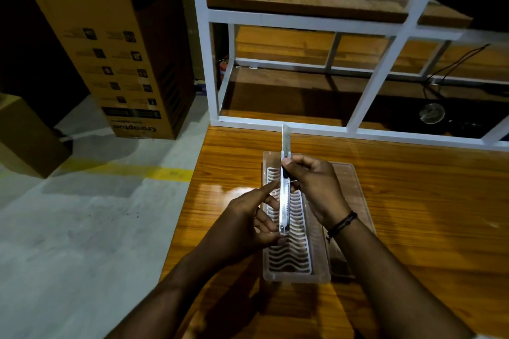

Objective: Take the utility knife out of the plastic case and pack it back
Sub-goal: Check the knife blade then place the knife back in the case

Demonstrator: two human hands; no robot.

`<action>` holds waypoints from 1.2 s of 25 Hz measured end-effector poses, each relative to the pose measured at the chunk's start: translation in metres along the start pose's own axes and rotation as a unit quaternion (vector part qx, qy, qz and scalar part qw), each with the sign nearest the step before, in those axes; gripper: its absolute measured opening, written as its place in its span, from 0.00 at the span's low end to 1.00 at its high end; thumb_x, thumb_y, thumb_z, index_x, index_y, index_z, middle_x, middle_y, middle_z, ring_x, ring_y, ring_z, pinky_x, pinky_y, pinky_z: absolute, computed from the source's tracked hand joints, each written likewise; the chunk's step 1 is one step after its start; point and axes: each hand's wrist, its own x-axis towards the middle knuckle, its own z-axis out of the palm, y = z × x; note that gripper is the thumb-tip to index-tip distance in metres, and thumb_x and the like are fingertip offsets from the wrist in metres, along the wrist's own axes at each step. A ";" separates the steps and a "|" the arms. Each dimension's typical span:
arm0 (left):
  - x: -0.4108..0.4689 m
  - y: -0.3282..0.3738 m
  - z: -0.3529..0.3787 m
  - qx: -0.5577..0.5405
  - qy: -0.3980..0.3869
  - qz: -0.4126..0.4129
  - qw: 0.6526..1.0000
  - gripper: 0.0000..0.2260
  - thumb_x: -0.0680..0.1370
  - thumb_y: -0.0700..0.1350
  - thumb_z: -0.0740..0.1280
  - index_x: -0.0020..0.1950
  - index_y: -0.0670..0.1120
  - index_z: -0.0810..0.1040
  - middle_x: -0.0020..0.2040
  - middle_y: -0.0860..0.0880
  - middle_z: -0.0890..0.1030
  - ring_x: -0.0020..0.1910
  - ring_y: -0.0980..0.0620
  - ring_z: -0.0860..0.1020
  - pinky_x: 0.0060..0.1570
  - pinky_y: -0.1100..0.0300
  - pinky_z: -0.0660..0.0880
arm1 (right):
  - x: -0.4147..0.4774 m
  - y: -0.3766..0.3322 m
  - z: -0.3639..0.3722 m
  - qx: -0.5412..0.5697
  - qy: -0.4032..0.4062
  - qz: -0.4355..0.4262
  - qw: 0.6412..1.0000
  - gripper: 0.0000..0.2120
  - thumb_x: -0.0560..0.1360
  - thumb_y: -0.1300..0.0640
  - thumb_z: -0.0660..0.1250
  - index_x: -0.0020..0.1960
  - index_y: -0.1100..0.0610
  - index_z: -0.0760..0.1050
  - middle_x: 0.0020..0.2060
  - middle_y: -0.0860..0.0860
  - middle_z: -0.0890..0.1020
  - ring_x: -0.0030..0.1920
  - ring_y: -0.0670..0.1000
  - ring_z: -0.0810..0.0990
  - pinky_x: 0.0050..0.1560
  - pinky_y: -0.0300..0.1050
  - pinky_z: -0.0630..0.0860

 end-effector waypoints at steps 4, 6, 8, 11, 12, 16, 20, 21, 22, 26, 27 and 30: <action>0.003 0.004 0.002 -0.018 0.002 0.015 1.000 0.50 0.66 0.36 0.84 0.79 0.60 0.62 0.58 0.53 0.79 0.39 0.53 0.85 0.42 0.58 0.85 | -0.002 0.000 -0.003 -0.003 -0.005 -0.005 1.000 0.09 0.79 0.60 0.69 0.56 0.61 0.83 0.49 0.63 0.87 0.44 0.56 0.84 0.44 0.54 0.78; 0.004 0.004 0.002 -0.010 0.001 0.016 1.000 0.50 0.66 0.38 0.84 0.81 0.57 0.62 0.57 0.54 0.79 0.39 0.53 0.84 0.41 0.59 0.84 | -0.004 0.000 -0.006 -0.008 -0.007 -0.010 1.000 0.09 0.79 0.60 0.69 0.58 0.59 0.83 0.50 0.61 0.87 0.46 0.56 0.85 0.47 0.56 0.80; 0.006 0.003 0.002 0.010 0.004 0.022 1.000 0.50 0.66 0.41 0.84 0.82 0.56 0.61 0.57 0.56 0.79 0.39 0.53 0.82 0.40 0.61 0.83 | -0.006 0.002 -0.009 -0.011 -0.014 -0.008 1.000 0.11 0.79 0.59 0.69 0.61 0.57 0.82 0.51 0.58 0.87 0.50 0.58 0.86 0.52 0.59 0.82; 0.008 0.002 0.001 0.031 0.011 0.027 0.999 0.50 0.67 0.44 0.84 0.81 0.60 0.59 0.56 0.60 0.79 0.40 0.52 0.80 0.39 0.67 0.78 | -0.009 0.005 -0.009 0.004 -0.024 0.001 1.000 0.15 0.79 0.60 0.69 0.66 0.56 0.80 0.52 0.56 0.87 0.53 0.58 0.86 0.57 0.62 0.82; 0.009 0.001 0.001 0.035 0.010 0.026 0.999 0.50 0.67 0.45 0.84 0.81 0.60 0.58 0.56 0.61 0.78 0.40 0.53 0.79 0.39 0.70 0.76 | -0.011 0.005 -0.008 0.006 -0.026 0.004 1.000 0.16 0.79 0.60 0.69 0.67 0.55 0.79 0.51 0.56 0.87 0.53 0.57 0.86 0.58 0.62 0.82; 0.010 -0.003 0.000 0.053 0.010 0.025 0.998 0.50 0.67 0.49 0.83 0.82 0.58 0.58 0.56 0.61 0.78 0.41 0.54 0.77 0.41 0.75 0.70 | -0.018 0.004 -0.007 0.004 -0.036 0.000 0.999 0.19 0.79 0.62 0.68 0.69 0.52 0.77 0.52 0.57 0.87 0.55 0.57 0.85 0.58 0.56 0.82; 0.010 -0.003 -0.001 0.063 0.020 0.015 0.998 0.48 0.68 0.53 0.82 0.82 0.58 0.59 0.56 0.65 0.77 0.47 0.63 0.75 0.44 0.76 0.69 | -0.028 0.002 -0.004 0.014 -0.040 0.002 0.999 0.21 0.79 0.66 0.67 0.64 0.44 0.77 0.54 0.54 0.87 0.55 0.53 0.86 0.57 0.52 0.83; 0.010 -0.003 -0.001 0.069 0.023 0.017 0.997 0.48 0.69 0.54 0.81 0.82 0.59 0.58 0.56 0.66 0.76 0.48 0.63 0.74 0.45 0.76 0.69 | -0.030 0.001 -0.003 0.016 -0.039 0.002 0.999 0.21 0.79 0.66 0.67 0.64 0.44 0.77 0.54 0.54 0.87 0.55 0.53 0.86 0.57 0.52 0.83; 0.010 -0.004 -0.001 0.075 0.024 0.020 0.997 0.47 0.69 0.55 0.80 0.82 0.59 0.58 0.57 0.65 0.77 0.48 0.62 0.74 0.47 0.75 0.69 | -0.031 0.000 -0.003 0.015 -0.038 0.002 0.999 0.22 0.79 0.67 0.67 0.64 0.44 0.77 0.55 0.54 0.87 0.56 0.53 0.86 0.57 0.51 0.83; 0.013 -0.009 -0.003 0.083 0.030 0.012 0.996 0.47 0.70 0.57 0.79 0.83 0.56 0.58 0.60 0.59 0.80 0.49 0.59 0.75 0.50 0.69 0.73 | -0.035 0.000 0.001 0.014 -0.041 0.009 0.999 0.23 0.78 0.67 0.67 0.67 0.45 0.75 0.55 0.54 0.86 0.56 0.54 0.86 0.55 0.49 0.84; 0.014 -0.010 -0.003 0.089 0.033 0.011 0.995 0.47 0.70 0.57 0.79 0.84 0.56 0.58 0.61 0.58 0.80 0.49 0.59 0.75 0.50 0.69 0.73 | -0.036 0.001 0.001 0.015 -0.044 0.014 0.999 0.24 0.78 0.68 0.67 0.69 0.47 0.74 0.54 0.53 0.86 0.55 0.55 0.86 0.53 0.48 0.84; 0.015 -0.011 -0.005 0.106 0.031 0.012 0.994 0.47 0.70 0.58 0.79 0.84 0.55 0.58 0.62 0.57 0.80 0.50 0.60 0.74 0.51 0.67 0.74 | -0.041 0.003 0.001 0.016 -0.052 0.018 0.998 0.26 0.79 0.67 0.67 0.73 0.51 0.72 0.53 0.54 0.86 0.54 0.54 0.87 0.46 0.42 0.82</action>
